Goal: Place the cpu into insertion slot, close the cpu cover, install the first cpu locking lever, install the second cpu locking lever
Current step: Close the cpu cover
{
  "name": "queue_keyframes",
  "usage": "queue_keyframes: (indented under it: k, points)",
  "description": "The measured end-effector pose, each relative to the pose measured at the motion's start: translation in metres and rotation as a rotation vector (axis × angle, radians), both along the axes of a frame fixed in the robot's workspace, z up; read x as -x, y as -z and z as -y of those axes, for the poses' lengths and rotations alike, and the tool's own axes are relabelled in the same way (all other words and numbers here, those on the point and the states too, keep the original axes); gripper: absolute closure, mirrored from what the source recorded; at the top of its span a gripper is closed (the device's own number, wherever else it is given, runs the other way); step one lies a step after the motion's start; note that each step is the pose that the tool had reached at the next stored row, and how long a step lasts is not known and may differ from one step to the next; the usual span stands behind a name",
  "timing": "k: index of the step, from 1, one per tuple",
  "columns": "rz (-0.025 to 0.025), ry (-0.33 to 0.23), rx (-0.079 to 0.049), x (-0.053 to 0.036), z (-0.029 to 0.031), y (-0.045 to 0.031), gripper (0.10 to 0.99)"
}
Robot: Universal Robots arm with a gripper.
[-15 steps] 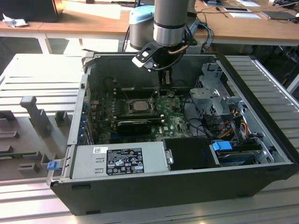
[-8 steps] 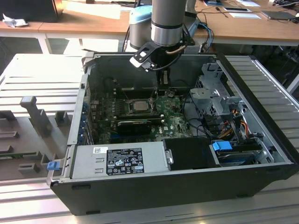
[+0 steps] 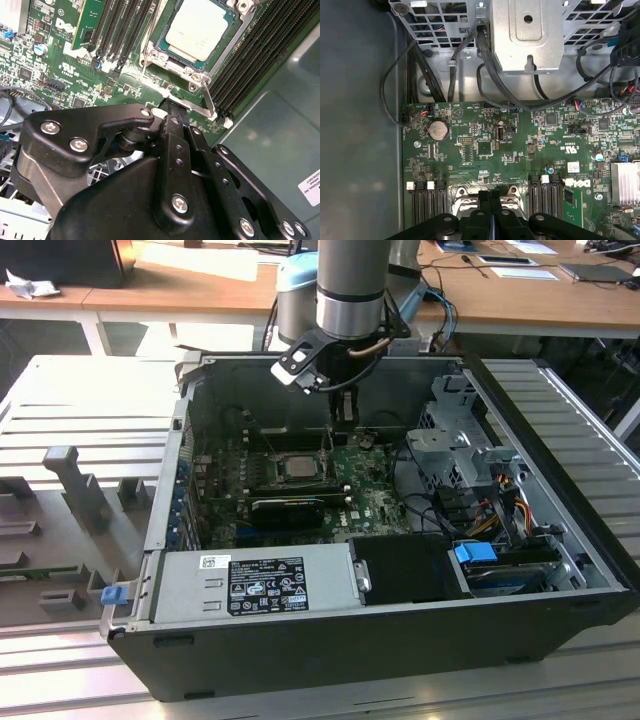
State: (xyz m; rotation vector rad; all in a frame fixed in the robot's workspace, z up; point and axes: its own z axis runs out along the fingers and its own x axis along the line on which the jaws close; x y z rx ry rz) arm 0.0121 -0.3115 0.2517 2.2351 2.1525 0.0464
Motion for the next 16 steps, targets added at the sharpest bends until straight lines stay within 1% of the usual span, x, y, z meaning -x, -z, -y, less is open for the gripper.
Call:
queue_keyframes:
  k: [7,16]
  points:
    - [0.0,0.0,0.0,0.0038,0.0,0.0003,0.98]
    - [0.0,0.0,0.0,0.0115,0.0,0.0009,0.98]
